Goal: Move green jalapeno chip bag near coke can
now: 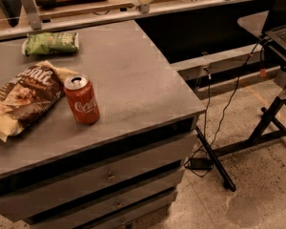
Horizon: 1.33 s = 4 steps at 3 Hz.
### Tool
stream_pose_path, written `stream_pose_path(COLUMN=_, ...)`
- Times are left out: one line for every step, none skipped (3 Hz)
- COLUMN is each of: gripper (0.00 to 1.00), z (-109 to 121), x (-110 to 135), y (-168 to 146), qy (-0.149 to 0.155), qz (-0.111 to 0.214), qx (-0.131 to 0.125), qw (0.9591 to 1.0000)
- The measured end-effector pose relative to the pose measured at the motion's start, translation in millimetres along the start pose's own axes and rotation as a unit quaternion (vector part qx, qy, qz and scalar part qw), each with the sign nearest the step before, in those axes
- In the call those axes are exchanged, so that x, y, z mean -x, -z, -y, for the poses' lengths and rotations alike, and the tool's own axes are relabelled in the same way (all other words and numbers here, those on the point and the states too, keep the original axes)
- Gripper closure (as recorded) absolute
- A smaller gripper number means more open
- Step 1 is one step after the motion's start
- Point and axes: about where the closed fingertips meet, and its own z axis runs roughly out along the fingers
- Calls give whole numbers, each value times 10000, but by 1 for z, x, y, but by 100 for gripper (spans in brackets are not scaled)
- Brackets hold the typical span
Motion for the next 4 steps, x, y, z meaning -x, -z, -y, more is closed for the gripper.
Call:
stream_pose_path(gripper=0, z=4, x=-17, y=-39, qy=-14, qz=267, qx=22, qw=9996)
stream_pose_path(gripper=0, z=13, x=-34, y=-119, qy=45, qz=694, qx=223, qw=9973)
stream_pose_path(gripper=0, z=15, x=-42, y=-194, qy=141, qz=936, qx=585, qw=9938)
stream_pose_path(gripper=0, z=-9, x=-35, y=-265, qy=398, qz=1049, qx=1197, qw=9865)
